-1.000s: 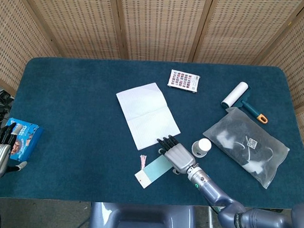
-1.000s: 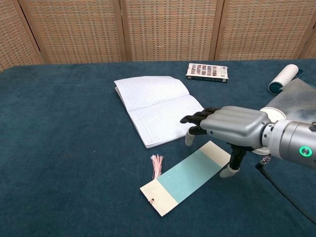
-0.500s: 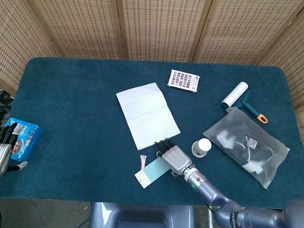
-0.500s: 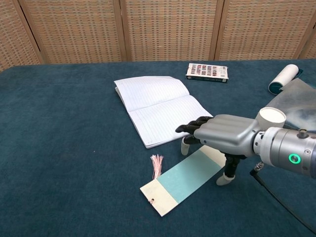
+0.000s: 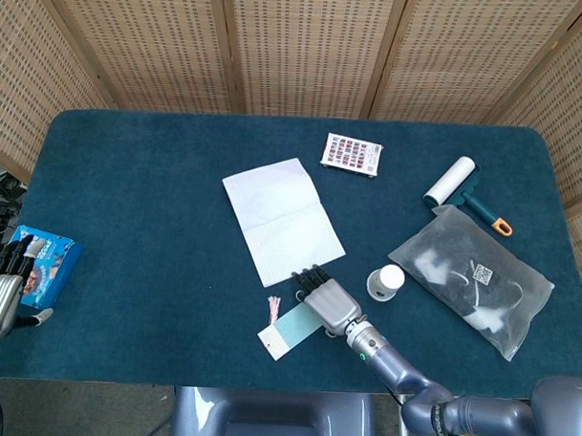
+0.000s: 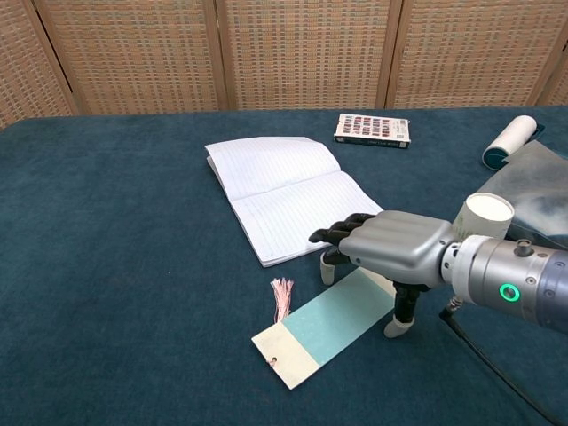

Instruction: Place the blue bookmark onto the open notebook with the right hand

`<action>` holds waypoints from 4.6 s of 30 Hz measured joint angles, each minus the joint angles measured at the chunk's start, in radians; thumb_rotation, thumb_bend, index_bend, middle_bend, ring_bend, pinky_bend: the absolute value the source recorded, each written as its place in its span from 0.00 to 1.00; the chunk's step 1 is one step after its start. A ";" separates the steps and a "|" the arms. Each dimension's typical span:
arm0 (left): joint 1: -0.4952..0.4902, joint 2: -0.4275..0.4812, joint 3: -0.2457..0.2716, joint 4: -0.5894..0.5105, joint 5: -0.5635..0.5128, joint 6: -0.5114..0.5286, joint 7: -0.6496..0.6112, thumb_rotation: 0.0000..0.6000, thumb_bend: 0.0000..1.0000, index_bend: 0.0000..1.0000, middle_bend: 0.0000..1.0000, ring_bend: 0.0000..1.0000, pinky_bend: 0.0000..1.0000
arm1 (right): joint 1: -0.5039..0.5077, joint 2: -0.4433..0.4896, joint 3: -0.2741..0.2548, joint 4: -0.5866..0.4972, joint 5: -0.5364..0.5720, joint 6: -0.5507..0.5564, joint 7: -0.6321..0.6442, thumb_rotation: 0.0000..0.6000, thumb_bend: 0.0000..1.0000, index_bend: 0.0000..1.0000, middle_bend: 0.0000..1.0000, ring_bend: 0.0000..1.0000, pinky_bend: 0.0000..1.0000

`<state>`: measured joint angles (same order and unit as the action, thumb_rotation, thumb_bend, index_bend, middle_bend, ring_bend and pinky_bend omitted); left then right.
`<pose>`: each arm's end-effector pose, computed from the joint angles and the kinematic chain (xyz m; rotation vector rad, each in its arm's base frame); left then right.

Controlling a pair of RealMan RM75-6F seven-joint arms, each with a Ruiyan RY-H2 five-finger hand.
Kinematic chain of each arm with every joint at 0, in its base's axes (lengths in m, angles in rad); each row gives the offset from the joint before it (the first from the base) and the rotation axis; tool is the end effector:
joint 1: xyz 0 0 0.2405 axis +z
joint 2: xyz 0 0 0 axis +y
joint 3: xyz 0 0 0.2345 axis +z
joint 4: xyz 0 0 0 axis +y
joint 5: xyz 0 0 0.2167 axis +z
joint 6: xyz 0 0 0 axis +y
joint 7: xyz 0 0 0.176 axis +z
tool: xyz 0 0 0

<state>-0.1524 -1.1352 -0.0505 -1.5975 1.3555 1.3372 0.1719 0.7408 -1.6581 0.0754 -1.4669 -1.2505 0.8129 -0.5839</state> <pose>-0.3135 0.2304 0.1257 -1.4403 -0.9061 -0.6755 -0.1084 -0.2969 -0.1069 2.2673 -0.6731 0.7336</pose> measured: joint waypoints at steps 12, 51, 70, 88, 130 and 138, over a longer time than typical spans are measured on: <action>-0.002 -0.001 0.002 0.002 -0.003 -0.004 -0.002 1.00 0.03 0.00 0.00 0.00 0.00 | 0.011 -0.021 -0.019 0.015 0.012 0.010 -0.008 1.00 0.18 0.55 0.08 0.00 0.04; -0.003 0.002 0.006 -0.003 0.004 0.003 -0.007 1.00 0.03 0.00 0.00 0.00 0.00 | 0.016 -0.029 -0.036 0.000 -0.039 0.069 0.011 1.00 0.32 0.76 0.21 0.00 0.07; -0.002 0.007 0.004 -0.005 0.003 0.005 -0.019 1.00 0.03 0.00 0.00 0.00 0.00 | 0.031 0.004 0.006 -0.040 -0.006 0.075 0.008 1.00 0.32 0.76 0.22 0.00 0.07; -0.007 0.009 -0.003 -0.005 -0.009 0.003 -0.009 1.00 0.03 0.00 0.00 0.00 0.00 | 0.104 0.020 0.088 -0.063 0.076 0.041 -0.002 1.00 0.32 0.75 0.21 0.00 0.07; -0.030 -0.006 -0.015 0.036 -0.058 -0.052 -0.023 1.00 0.03 0.00 0.00 0.00 0.00 | 0.405 -0.283 0.225 0.747 0.096 -0.167 0.259 1.00 0.32 0.75 0.22 0.00 0.05; -0.032 -0.008 -0.016 0.041 -0.064 -0.057 -0.025 1.00 0.03 0.00 0.00 0.00 0.00 | 0.440 -0.314 0.188 0.843 0.006 -0.193 0.395 1.00 0.32 0.75 0.23 0.00 0.05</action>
<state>-0.1846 -1.1436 -0.0662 -1.5563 1.2915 1.2799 0.1471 1.1805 -1.9723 0.2631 -0.6242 -1.2440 0.6197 -0.1885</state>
